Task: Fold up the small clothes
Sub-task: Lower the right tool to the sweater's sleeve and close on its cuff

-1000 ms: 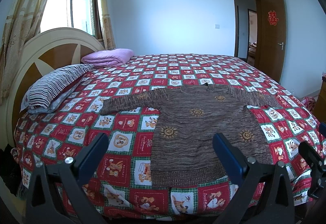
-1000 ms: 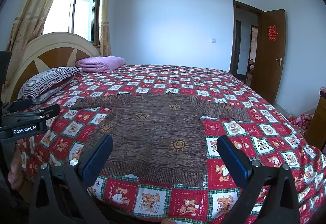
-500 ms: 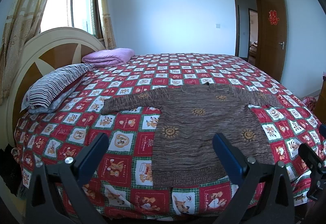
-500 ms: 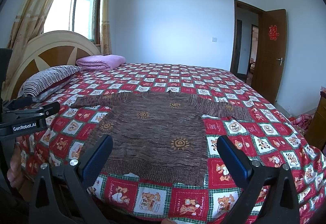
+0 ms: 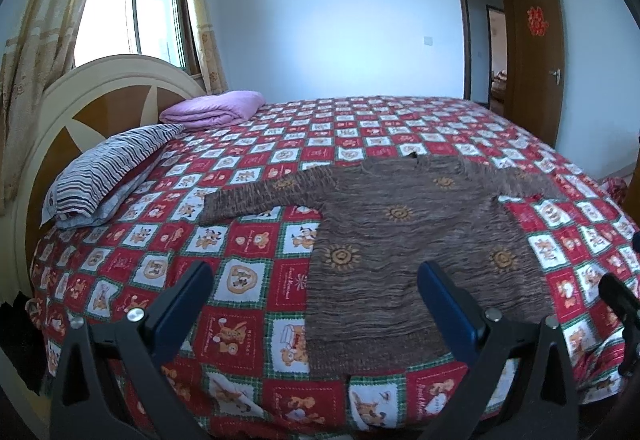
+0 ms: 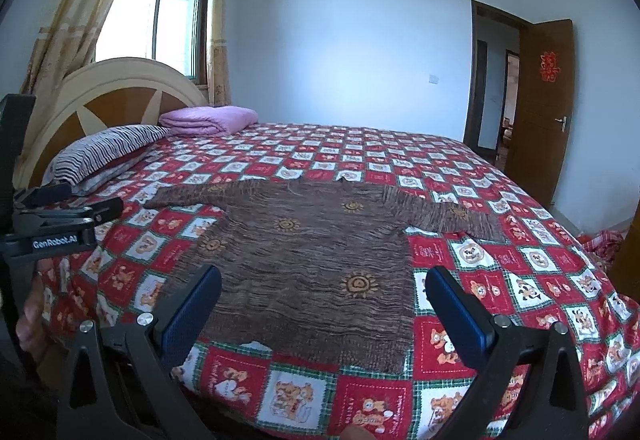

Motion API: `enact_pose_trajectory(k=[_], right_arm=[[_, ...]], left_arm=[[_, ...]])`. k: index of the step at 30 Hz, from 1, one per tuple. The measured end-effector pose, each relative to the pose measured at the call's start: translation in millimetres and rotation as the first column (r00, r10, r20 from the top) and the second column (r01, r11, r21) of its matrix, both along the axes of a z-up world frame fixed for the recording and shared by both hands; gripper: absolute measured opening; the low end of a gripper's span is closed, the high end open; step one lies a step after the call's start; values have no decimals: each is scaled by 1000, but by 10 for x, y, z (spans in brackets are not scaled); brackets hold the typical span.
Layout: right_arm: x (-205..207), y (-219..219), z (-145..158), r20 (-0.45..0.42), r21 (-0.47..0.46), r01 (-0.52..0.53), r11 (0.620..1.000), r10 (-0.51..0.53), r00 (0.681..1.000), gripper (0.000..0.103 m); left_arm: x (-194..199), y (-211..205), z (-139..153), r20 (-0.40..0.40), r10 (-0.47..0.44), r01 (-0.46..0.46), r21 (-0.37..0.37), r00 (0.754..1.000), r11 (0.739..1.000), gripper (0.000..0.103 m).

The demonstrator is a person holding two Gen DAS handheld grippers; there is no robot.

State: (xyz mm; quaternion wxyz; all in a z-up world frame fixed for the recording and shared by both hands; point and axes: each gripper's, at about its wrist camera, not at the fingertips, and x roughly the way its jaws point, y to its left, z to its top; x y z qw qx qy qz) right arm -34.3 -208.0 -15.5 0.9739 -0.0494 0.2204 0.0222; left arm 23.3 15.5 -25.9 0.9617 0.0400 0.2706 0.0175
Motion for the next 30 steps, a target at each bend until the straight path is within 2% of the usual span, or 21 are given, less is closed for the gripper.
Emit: enact_pose_trajectory(k=[8, 16, 25, 30], right_arm=[[503, -219, -193, -77, -30, 54, 998, -56, 995, 102], [1047, -667, -289, -130, 22, 120, 993, -116, 985, 102], [1636, -1290, -503, -212, 52, 210, 976, -194, 958, 102], [1918, -1739, -640, -258, 93, 279, 956, -248, 934, 102]], left_arm=[[393, -78, -136, -36, -9, 11, 51, 999, 999, 103], [906, -200, -213, -67, -22, 29, 95, 997, 995, 103], [1569, -429, -466, -138, -38, 55, 122, 990, 991, 103], [1902, -567, -613, -170, -61, 83, 124, 984, 989, 103]])
